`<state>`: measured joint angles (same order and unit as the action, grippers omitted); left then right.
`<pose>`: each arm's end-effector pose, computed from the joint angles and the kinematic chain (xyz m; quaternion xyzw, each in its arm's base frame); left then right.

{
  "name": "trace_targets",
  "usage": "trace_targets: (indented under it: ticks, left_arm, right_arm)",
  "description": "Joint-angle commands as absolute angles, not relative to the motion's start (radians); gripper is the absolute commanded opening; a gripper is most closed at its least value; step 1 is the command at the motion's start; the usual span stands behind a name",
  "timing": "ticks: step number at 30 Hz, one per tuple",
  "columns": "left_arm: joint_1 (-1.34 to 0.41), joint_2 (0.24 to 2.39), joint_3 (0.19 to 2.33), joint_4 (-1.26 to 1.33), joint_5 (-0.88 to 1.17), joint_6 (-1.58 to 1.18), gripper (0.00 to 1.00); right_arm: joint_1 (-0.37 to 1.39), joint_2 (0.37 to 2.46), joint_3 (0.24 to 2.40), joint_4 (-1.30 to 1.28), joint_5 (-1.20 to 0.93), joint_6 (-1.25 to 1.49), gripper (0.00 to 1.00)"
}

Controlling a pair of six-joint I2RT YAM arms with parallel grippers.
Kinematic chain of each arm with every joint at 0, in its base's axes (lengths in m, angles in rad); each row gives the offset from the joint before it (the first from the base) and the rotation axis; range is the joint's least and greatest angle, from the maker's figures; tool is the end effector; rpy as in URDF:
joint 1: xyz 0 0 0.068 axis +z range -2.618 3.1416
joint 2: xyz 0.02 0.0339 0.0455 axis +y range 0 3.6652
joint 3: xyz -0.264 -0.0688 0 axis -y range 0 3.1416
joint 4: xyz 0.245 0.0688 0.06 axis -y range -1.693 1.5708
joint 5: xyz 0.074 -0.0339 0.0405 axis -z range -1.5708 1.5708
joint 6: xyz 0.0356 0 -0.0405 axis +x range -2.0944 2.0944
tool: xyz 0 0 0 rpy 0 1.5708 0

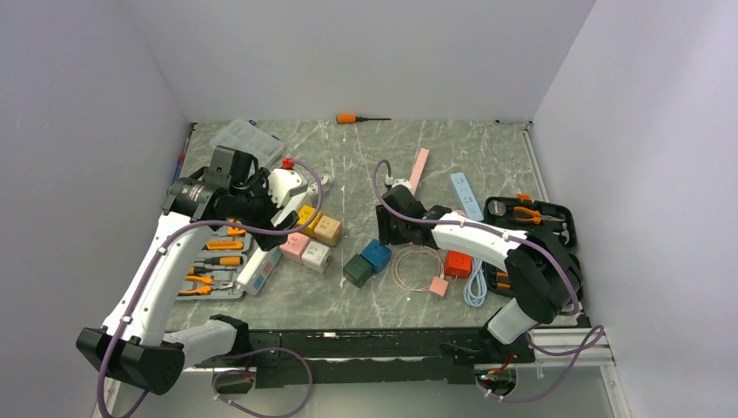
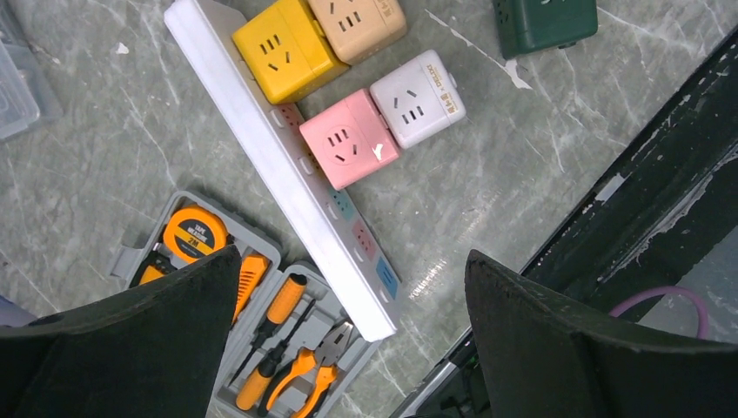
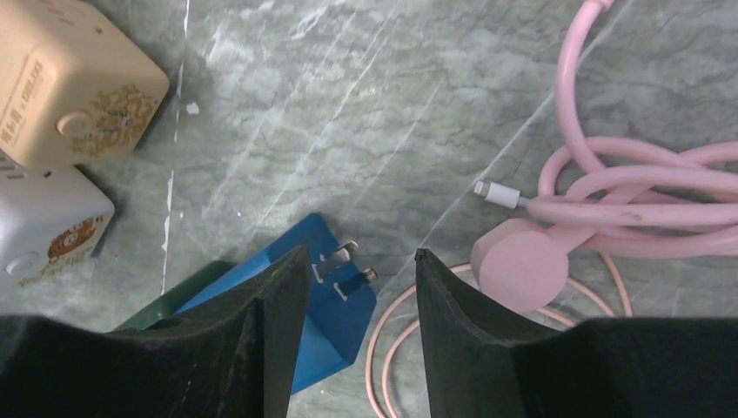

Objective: Pull the plug off the socket
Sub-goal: Move the plug to the corner of the board.

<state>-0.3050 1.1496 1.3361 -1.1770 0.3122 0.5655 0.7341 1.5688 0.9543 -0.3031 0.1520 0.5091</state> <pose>0.1883 -0.0707 0.3686 0.4394 0.8395 -0.1110 0.2996 0.2416 0.2108 0.1986 -0.0818 0.9412 0.1278 0.3019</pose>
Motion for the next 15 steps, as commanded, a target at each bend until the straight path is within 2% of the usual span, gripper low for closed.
trace_targets:
  ticks: [1,15]
  left_arm:
    - [-0.299,1.145,1.335,-1.185,0.352,0.58,0.99]
    - [-0.299,1.12,1.355,-1.187,0.347,0.579,0.99]
  right_arm:
    - [0.787,1.503,0.917,-0.303,0.161,0.532,0.5]
    - [1.032,1.321,0.756,-0.324,0.162,0.64,0.46]
